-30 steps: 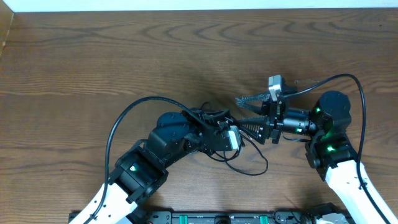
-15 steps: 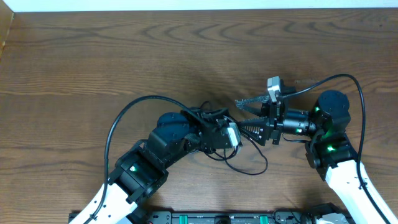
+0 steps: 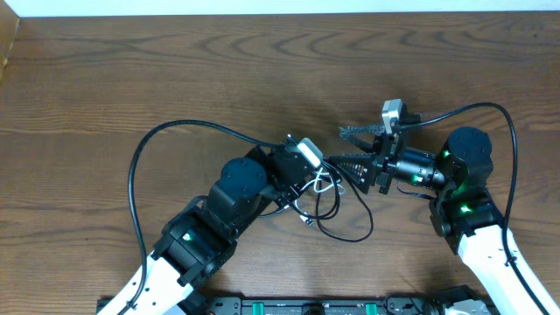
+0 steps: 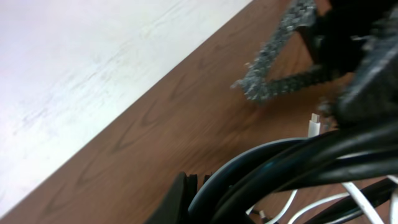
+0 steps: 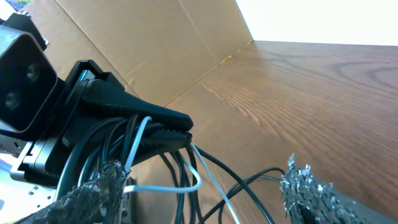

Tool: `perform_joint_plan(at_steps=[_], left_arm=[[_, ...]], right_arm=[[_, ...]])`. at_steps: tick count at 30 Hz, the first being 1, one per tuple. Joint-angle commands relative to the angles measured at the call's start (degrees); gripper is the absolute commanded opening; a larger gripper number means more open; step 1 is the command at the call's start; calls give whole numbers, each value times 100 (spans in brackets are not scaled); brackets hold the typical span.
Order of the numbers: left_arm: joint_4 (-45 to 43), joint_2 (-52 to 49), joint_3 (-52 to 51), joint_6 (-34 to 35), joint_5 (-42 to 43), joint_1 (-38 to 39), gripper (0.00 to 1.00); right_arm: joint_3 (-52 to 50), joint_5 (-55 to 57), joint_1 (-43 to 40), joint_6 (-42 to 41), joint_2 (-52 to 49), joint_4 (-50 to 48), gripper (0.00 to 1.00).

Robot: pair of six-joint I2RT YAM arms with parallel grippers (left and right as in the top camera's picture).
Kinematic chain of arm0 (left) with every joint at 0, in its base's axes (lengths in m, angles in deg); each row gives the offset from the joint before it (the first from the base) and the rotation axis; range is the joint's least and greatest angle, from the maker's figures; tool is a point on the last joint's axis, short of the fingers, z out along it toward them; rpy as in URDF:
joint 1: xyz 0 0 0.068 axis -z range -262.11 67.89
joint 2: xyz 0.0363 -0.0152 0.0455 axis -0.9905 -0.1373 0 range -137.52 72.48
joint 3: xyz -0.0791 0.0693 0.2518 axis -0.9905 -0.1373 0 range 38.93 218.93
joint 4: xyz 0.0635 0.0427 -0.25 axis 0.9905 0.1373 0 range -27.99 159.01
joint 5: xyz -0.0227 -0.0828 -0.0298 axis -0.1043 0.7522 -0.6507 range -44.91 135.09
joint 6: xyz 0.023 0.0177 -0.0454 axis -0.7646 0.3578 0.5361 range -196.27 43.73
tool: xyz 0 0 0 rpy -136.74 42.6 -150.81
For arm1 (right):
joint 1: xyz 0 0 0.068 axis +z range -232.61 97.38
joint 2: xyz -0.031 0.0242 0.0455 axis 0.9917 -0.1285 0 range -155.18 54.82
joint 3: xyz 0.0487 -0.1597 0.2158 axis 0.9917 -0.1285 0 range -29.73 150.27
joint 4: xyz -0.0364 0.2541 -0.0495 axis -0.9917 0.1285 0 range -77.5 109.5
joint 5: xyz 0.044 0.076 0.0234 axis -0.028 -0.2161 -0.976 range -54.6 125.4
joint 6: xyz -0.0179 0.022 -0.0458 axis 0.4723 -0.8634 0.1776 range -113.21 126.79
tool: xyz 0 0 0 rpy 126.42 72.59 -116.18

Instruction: Untangle cables

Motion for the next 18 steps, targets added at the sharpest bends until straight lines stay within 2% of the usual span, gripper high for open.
perform_joint_plan(at_steps=[1, 4, 9, 18], left_arm=[[-31, 44, 33, 402, -326, -31, 8], [-26, 44, 33, 413, -369, -31, 8], [103, 44, 33, 857, -1091, -31, 8], [98, 44, 33, 896, -984, -31, 8]], right_arm=[[35, 15, 46, 7, 11, -24, 80], [35, -63, 44, 7, 11, -24, 80], [35, -109, 44, 9, 11, -24, 80], [35, -372, 46, 249, 11, -94, 81]])
